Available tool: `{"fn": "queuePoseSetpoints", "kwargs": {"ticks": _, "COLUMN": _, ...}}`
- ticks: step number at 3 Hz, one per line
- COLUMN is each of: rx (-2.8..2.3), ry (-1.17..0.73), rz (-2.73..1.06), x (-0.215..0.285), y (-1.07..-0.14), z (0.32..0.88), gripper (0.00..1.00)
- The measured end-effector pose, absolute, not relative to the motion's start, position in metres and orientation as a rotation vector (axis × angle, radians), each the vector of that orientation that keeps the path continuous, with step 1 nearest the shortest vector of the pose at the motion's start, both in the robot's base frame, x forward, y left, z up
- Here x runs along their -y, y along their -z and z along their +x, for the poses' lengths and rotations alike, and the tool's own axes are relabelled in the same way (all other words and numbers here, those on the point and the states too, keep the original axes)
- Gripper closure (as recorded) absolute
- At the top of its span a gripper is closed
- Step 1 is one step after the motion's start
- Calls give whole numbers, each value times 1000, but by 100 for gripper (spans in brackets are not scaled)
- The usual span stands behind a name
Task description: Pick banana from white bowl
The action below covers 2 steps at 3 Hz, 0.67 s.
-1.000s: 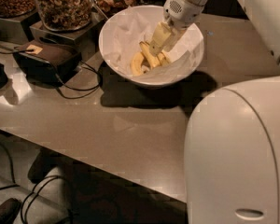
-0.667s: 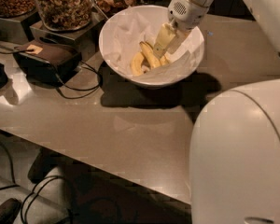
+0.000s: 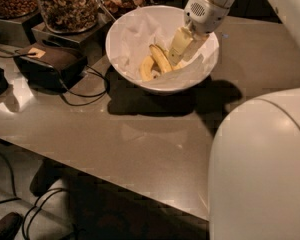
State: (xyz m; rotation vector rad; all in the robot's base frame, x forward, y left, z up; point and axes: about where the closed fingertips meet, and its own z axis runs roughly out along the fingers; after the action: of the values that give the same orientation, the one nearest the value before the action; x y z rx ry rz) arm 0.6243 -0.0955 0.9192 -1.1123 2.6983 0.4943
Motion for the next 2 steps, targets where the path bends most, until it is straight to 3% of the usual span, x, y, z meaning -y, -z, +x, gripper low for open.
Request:
{"fn": "queuePoseSetpoints", "kwargs": {"ticks": 1, "rx": -2691, "ry": -508, "rz": -1136, "x": 91, "y": -931, "z": 617, "gripper": 65}}
{"fn": "queuePoseSetpoints", "kwargs": {"ticks": 2, "rx": -2673, "ry": -512, "rz": -1166, "x": 80, "y": -944, "z": 614, "gripper": 62}}
